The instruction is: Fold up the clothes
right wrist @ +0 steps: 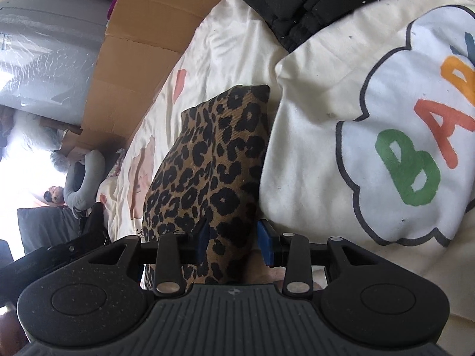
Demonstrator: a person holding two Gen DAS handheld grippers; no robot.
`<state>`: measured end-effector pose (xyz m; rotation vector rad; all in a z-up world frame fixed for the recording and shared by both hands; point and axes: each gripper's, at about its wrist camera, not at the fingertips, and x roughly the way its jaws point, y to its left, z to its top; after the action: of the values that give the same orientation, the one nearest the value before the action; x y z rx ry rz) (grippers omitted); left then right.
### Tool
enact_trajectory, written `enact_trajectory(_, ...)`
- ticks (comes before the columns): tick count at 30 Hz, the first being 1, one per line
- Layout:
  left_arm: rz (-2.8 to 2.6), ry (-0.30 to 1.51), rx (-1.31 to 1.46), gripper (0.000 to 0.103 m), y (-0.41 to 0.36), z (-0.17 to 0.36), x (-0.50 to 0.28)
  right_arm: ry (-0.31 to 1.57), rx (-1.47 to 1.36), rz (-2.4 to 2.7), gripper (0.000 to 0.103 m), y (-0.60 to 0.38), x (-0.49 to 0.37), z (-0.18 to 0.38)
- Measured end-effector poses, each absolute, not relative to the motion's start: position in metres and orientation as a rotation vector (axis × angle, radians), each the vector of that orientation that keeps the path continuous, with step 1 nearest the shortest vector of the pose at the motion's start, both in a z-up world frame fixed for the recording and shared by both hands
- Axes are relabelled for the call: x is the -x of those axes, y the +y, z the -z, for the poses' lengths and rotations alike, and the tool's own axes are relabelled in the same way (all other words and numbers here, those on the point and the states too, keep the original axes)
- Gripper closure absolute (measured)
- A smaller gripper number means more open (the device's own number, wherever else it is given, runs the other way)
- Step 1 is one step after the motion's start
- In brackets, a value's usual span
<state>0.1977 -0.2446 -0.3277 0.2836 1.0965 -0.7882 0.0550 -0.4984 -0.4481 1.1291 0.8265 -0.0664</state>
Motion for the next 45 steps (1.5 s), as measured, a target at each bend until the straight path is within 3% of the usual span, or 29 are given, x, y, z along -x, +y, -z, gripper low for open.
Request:
enact_trajectory(12, 0.931, 1.072, -0.414, 0.042, -0.263, 0.373, -0.221, 0.842, -1.181, 0.075, 0.065, -0.484, -0.061, 0.457)
enact_trajectory(17, 0.927, 1.062, -0.410, 0.064, -0.263, 0.379, -0.224, 0.811, -1.218, 0.092, 0.065, -0.488, -0.059, 0.459)
enact_trajectory(19, 0.924, 1.049, -0.413, 0.081, -0.263, 0.380, -0.224, 0.801, -1.232, 0.093, 0.065, -0.489, -0.059, 0.459)
enact_trajectory(23, 0.907, 1.041, -0.414, 0.096, -0.262, 0.380, -0.226, 0.783, -1.248, 0.100, 0.065, -0.488, -0.059, 0.458)
enact_trajectory(40, 0.856, 1.005, -0.466, 0.098, -0.261, 0.393, -0.224, 0.744, -1.322, 0.077, 0.065, -0.489, -0.075, 0.477)
enact_trajectory(43, 0.852, 1.007, -0.470, 0.098, -0.261, 0.395, -0.224, 0.741, -1.335, 0.059, 0.067, -0.488, -0.079, 0.480)
enact_trajectory(45, 0.851, 1.006, -0.482, 0.098, -0.261, 0.394, -0.224, 0.737, -1.341, 0.045, 0.075, -0.488, -0.081, 0.480)
